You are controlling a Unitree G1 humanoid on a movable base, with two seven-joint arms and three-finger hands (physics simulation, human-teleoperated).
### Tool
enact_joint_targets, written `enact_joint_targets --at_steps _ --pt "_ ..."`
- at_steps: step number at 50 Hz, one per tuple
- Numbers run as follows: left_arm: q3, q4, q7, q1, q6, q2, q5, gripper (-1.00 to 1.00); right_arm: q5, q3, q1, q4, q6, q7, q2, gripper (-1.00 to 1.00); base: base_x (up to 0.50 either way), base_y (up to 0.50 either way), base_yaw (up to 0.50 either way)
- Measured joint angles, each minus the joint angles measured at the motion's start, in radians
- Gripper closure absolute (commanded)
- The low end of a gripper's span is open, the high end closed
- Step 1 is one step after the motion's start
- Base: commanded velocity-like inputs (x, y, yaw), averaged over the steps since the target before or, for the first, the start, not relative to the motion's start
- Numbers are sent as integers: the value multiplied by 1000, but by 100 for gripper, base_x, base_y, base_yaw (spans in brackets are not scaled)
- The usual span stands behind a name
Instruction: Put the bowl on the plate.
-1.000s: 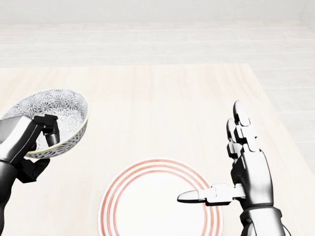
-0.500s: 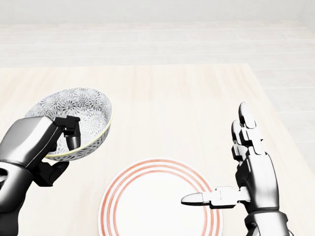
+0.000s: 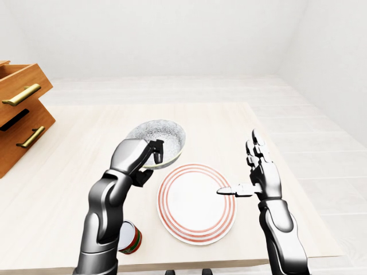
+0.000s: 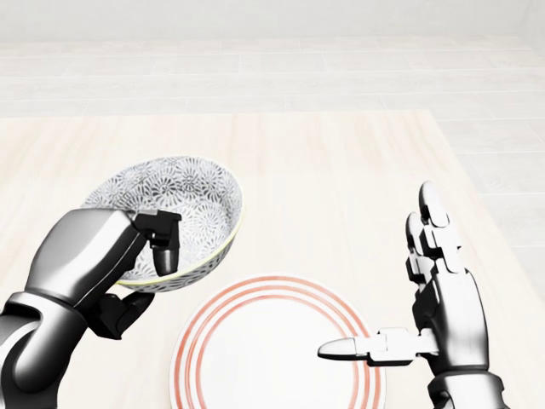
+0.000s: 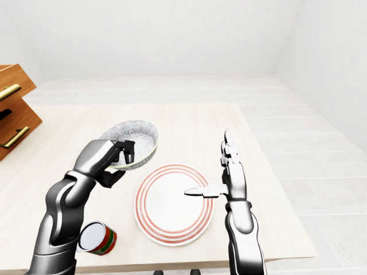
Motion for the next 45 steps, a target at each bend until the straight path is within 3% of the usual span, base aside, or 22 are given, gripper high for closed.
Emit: enact_joint_targets --at_steps 23,45 --pt "-56 -131 -70 51 0 -58 16 100 4 -2 70 -30 0 5 7 -100 0 0 0" --pt "-121 -185 -93 78 0 -100 40 100 15 -1 174 -44 0 12 19 -100 0 0 0"
